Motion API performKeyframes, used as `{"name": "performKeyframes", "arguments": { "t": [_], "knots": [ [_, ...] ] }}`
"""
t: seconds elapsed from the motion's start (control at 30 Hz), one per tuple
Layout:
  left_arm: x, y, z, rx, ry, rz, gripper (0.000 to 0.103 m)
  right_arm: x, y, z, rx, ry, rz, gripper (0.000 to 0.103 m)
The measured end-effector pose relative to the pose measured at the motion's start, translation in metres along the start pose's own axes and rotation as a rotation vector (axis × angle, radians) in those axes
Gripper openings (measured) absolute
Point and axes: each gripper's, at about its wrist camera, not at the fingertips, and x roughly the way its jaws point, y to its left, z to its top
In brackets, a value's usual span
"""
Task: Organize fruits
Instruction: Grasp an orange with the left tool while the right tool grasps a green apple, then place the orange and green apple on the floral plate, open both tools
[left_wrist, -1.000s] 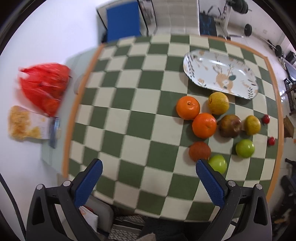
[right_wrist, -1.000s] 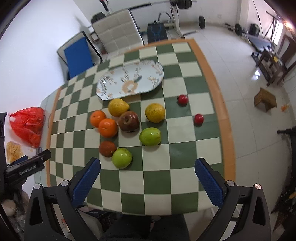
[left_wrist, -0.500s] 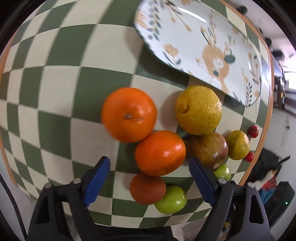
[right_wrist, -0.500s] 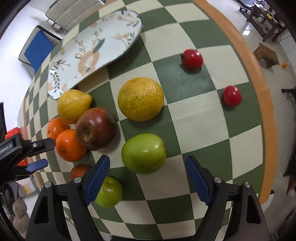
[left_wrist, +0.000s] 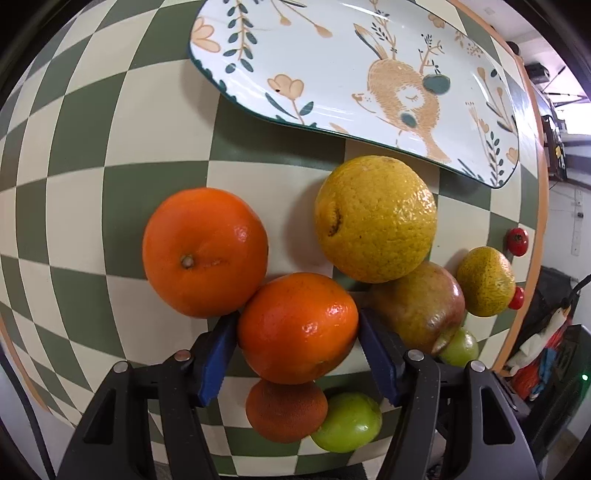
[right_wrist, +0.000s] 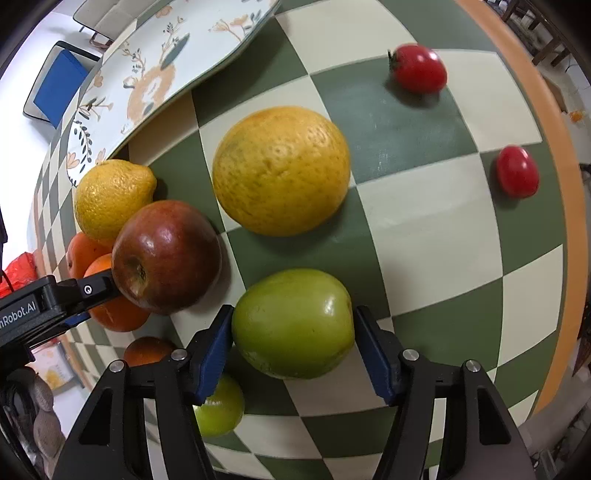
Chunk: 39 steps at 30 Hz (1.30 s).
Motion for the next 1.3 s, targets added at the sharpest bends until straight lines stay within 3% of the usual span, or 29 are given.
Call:
{"name": "performKeyframes", "arguments": {
  "t": [0.27, 0.47, 0.67, 0.8, 0.93, 1.03, 1.13, 1.3],
  "knots": [
    [0.008, -0.002, 0.002, 0.013, -0.019, -0.019, 0.061, 0.011, 0.014, 0.005, 0.002, -0.018, -0.034, 0.064],
    [-0.006, 0.0, -0.014, 0.083, -0.061, 0.026, 0.061, 0.006, 0.027, -0.009, -0.031, -0.041, -0.063, 0.064],
    [-0.036, -0.005, -0.038, 0.143, -0.09, 0.013, 0.061, -0.013, 0.03, -0.027, -0.047, -0.072, -0.017, 0.064],
    [-0.077, -0.011, -0.033, 0.136, -0.135, -0.046, 0.061, -0.047, 0.041, -0.023, -0.08, -0.118, 0.049, 0.064],
    [-0.116, -0.026, 0.009, 0.109, -0.192, -0.098, 0.061, -0.09, 0.059, 0.003, -0.135, -0.172, 0.118, 0.064],
    [-0.118, -0.03, 0.06, 0.076, -0.186, -0.111, 0.061, -0.104, 0.084, 0.052, -0.199, -0.216, 0.128, 0.064],
    [-0.104, -0.026, 0.104, 0.047, -0.134, -0.106, 0.061, -0.092, 0.108, 0.111, -0.257, -0.227, 0.089, 0.064],
    [-0.072, -0.021, 0.158, -0.004, -0.07, -0.056, 0.061, -0.059, 0.125, 0.173, -0.328, -0.175, 0.017, 0.064]
  ]
}}
